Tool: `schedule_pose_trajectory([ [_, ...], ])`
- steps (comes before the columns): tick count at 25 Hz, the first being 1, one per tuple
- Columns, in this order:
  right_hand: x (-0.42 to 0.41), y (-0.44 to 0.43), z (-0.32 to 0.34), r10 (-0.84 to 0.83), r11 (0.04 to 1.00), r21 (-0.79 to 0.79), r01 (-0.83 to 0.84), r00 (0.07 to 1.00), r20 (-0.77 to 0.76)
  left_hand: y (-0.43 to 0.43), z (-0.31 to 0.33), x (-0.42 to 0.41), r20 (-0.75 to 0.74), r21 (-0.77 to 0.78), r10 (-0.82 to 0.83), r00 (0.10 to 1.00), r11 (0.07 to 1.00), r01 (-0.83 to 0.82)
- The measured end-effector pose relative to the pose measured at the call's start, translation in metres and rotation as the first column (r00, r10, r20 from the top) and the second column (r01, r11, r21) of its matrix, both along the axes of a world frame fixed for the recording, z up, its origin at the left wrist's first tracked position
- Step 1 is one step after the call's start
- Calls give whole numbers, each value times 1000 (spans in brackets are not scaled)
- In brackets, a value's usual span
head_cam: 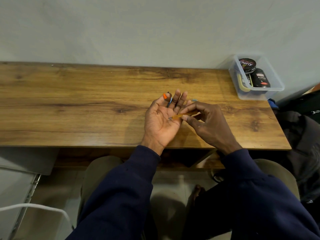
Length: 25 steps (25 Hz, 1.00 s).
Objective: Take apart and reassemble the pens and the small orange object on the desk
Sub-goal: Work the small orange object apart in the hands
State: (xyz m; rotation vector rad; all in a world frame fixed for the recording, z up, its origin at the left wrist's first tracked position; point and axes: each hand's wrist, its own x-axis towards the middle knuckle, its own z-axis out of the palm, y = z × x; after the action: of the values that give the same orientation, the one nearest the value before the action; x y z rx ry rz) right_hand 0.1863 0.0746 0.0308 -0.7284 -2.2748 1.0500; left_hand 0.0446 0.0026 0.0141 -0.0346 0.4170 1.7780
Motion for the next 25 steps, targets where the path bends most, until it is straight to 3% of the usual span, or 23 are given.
schedule_pose_trajectory([
  [14,1,-5,-5,-64,998,-1,64,998,-28,0,-1,-1,-21,11,-38,999,999,38],
  [25,3,-5,-3,-33,992,125,26,998,57,0,-1,0,-60,23,-67,996,997,68],
])
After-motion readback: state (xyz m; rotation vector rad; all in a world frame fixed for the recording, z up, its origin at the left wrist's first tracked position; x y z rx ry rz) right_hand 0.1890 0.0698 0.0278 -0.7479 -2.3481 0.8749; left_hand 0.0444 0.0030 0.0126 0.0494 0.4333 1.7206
